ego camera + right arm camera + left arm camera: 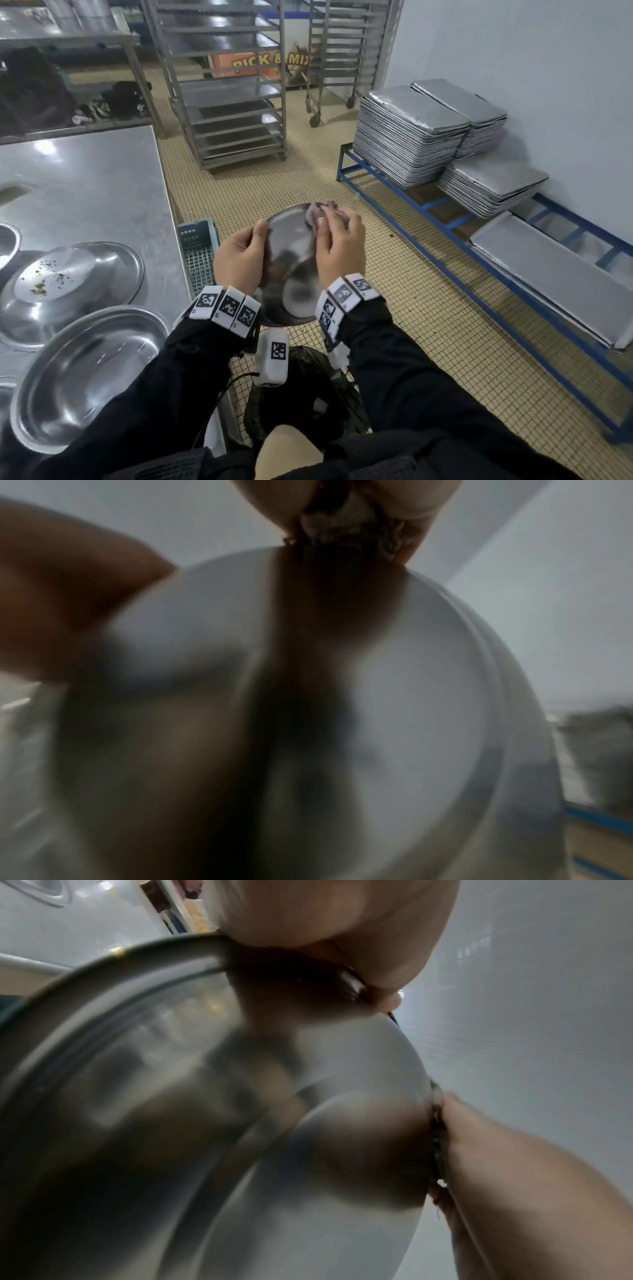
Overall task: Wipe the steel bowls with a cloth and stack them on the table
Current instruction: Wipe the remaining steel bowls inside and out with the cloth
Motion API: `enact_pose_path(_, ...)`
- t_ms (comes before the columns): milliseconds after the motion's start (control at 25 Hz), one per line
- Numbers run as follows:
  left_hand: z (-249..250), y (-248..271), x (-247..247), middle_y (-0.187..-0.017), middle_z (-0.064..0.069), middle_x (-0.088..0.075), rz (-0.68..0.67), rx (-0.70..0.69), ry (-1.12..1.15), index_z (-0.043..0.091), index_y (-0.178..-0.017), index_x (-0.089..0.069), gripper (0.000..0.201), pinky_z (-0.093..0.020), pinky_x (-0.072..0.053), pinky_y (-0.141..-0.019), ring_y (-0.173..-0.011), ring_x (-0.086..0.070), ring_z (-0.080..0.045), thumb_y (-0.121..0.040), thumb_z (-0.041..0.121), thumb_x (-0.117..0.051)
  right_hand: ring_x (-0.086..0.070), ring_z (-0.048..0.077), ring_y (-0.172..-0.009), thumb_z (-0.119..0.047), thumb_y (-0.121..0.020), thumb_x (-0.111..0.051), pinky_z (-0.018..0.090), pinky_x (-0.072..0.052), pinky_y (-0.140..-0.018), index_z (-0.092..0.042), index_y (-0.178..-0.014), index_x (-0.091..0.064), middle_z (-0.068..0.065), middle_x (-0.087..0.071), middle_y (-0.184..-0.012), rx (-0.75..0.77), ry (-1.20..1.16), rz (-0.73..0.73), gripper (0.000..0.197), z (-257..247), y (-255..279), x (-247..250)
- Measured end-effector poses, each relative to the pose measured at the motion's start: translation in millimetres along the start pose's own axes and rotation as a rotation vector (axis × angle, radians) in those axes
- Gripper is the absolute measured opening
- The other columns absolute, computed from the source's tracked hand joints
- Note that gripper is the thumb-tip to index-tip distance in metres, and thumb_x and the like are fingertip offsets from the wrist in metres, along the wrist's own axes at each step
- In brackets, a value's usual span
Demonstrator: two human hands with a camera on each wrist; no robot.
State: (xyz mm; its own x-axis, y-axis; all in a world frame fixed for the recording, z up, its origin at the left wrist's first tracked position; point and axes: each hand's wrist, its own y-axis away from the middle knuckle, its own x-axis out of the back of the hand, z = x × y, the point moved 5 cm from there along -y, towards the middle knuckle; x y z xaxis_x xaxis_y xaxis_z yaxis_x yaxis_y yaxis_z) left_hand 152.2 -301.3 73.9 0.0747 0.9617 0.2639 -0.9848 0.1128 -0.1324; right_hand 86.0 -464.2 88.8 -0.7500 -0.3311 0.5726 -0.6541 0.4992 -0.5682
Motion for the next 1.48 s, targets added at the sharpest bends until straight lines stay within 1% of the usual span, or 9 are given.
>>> enact_pose_path(320, -8, 1, 5, -0.054, 0.005, -0.048, 0.014, 0.065, 0.092, 0.020, -0.062, -0.060, 0.043, -0.019, -0.036, -0.051, -0.047, -0.042, -0.003, -0.097, 0.043, -0.050, -0.049, 0.021, -0.065, -0.035, -0.098, -0.043, 0.025, -0.037, -0.057, -0.004, -0.075, -0.065, 0.010, -0.058, -0.069, -0.619, -0.022, -0.174, 0.044, 107, 41, -3)
enact_pose_path(480, -10, 1, 1, -0.073, -0.019, -0.060, -0.044, 0.036, 0.084, 0.010, -0.073, -0.065, 0.047, -0.037, -0.050, -0.070, -0.067, -0.054, -0.019, -0.094, 0.049, -0.049, -0.062, 0.022, -0.071, -0.047, -0.098, -0.037, 0.039, -0.056, -0.079, -0.007, -0.075, -0.056, 0.009, -0.062, -0.074, -1.046, -0.410, -0.263, 0.050, 104, 41, 11)
enact_pose_path(600, -6, 2, -2, -0.072, -0.026, -0.060, -0.114, -0.003, 0.103, -0.003, -0.073, -0.059, 0.072, -0.046, -0.053, -0.076, -0.063, -0.059, -0.024, -0.087, 0.066, -0.046, -0.059, 0.031, -0.086, -0.060, -0.094, -0.028, 0.051, -0.048, -0.094, -0.003, -0.088, -0.050, 0.018, -0.058, -0.087, -1.239, -0.911, -0.352, 0.061, 85, 27, 24)
enact_pose_path(800, 5, 4, 3, -0.089, 0.022, -0.056, -0.079, -0.108, 0.053, 0.029, -0.066, -0.065, 0.025, -0.055, -0.043, -0.096, -0.104, -0.051, -0.023, -0.082, 0.048, -0.058, -0.065, 0.029, -0.091, -0.014, -0.086, -0.058, 0.039, -0.056, -0.081, 0.000, -0.113, -0.053, 0.020, -0.060, -0.107, -1.142, -0.626, -0.497, 0.031, 76, 12, 32)
enact_pose_path(920, 11, 1, 1, -0.124, 0.011, -0.036, -0.044, -0.111, -0.065, 0.036, -0.094, -0.050, 0.018, -0.059, -0.028, -0.109, -0.128, -0.032, -0.020, -0.079, 0.033, -0.058, -0.063, 0.019, -0.081, -0.004, -0.086, -0.051, 0.028, -0.052, -0.062, -0.009, -0.125, -0.045, 0.009, -0.059, -0.100, -1.069, -0.535, -0.341, 0.039, 77, 18, 26)
enact_pose_path(1080, 11, 12, -10, -0.123, -0.001, -0.052, -0.238, 0.039, 0.288, 0.034, -0.134, -0.018, 0.067, -0.032, -0.051, -0.092, -0.099, -0.064, -0.007, -0.089, 0.008, -0.060, -0.062, 0.011, -0.073, -0.005, -0.092, -0.044, 0.019, -0.047, -0.053, -0.012, -0.129, -0.039, 0.006, -0.059, -0.103, -0.995, -0.591, -0.124, 0.038, 69, 28, 24)
enact_pose_path(1280, 16, 31, -13, -0.094, 0.001, -0.064, -0.302, 0.022, 0.173, 0.034, -0.101, -0.051, 0.033, -0.027, -0.058, -0.073, -0.088, -0.065, -0.017, -0.089, 0.004, -0.060, -0.061, 0.018, -0.090, -0.019, -0.096, -0.046, 0.032, -0.052, -0.074, -0.013, -0.121, -0.040, 0.009, -0.058, -0.111, -0.941, -0.639, -0.090, 0.026, 63, 28, 15)
enact_pose_path(1400, 9, 20, -3, -0.094, -0.001, -0.060, -0.199, 0.097, 0.247, 0.027, -0.105, -0.051, 0.032, -0.013, -0.052, -0.059, -0.082, -0.061, -0.013, -0.090, -0.001, -0.052, -0.058, 0.024, -0.105, -0.045, -0.097, -0.038, 0.043, -0.049, -0.092, -0.019, -0.128, -0.040, 0.007, -0.058, -0.113, -0.941, -0.693, -0.205, 0.041, 71, 36, 0)
enact_pose_path(1480, 3, 13, 6, -0.094, 0.002, -0.058, -0.142, 0.133, 0.243, 0.019, -0.117, -0.050, 0.032, -0.012, -0.048, -0.059, -0.082, -0.057, -0.011, -0.092, 0.000, -0.049, -0.057, 0.020, -0.100, -0.045, -0.099, -0.030, 0.039, -0.050, -0.087, -0.017, -0.126, -0.043, 0.004, -0.057, -0.109, -0.923, -0.671, -0.245, 0.040, 76, 39, -1)
